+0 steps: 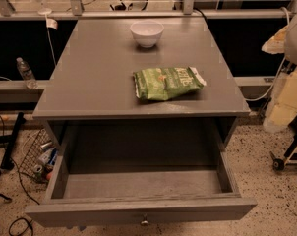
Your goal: Close top drawer
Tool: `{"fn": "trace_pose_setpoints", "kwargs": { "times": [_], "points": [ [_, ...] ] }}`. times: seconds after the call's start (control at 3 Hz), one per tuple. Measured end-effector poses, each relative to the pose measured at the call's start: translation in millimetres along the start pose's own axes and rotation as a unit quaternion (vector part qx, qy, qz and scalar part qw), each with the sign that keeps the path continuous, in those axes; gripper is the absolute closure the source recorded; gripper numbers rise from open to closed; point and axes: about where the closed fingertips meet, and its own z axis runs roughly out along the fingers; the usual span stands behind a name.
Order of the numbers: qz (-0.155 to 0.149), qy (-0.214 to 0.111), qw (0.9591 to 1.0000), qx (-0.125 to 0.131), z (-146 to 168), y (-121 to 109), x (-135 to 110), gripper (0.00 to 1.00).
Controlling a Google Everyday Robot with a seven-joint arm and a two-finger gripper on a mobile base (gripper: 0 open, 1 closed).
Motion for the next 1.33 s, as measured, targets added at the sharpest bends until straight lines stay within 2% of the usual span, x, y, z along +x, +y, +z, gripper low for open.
{"fn": "trace_pose_setpoints", "kwargs": {
  "times": [0.33, 0.67, 1.0, 1.33],
  "points": [
    [0.000, 0.000, 1.0000, 0.000, 0.0, 0.0, 0.0, 0.00],
    [-0.006, 0.001, 0.9999, -0.013, 11.4, 17.1, 8.0, 0.00],
    [-0.008, -0.008, 0.9989, -0.044, 32.5, 58.5, 20.5, 0.00],
    [-0.002, -0.023, 0.9961, -0.085, 55.7, 100.9, 30.8, 0.00]
  ]
}}
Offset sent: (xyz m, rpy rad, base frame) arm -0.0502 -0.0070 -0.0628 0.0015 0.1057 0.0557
